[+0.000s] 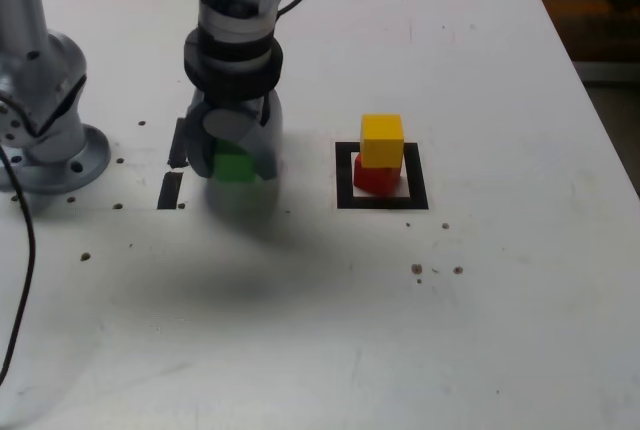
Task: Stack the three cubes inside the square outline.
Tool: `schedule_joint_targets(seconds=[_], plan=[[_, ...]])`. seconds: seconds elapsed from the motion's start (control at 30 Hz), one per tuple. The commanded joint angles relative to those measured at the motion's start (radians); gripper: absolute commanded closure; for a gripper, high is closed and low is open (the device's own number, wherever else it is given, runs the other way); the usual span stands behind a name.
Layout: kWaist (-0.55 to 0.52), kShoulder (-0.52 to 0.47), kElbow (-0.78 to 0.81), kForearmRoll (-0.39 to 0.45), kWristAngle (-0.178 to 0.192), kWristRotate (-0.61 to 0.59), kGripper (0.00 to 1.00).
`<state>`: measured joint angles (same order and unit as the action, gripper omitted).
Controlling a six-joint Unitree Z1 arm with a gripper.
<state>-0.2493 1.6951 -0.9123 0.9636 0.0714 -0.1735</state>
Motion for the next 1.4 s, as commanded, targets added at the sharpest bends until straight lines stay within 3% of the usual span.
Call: schedule_joint_targets(seconds=[0.0, 0.3, 0.57, 0.87, 1.37], plan=[[-0.002, -0.011, -0.032, 0.044, 0.003, -0.005, 0.85], [-0.002, -0.011, -0.256, 0.325, 0.027, -0.058, 0.85], [-0.002, 0.022, -0.499, 0.501, 0.057, -0.064, 0.85], [-0.002, 0.074, -0.699, 0.518, 0.067, -0.060, 0.85], [-0.002, 0.212, -0.830, 0.506, 0.049, -0.028, 0.83]])
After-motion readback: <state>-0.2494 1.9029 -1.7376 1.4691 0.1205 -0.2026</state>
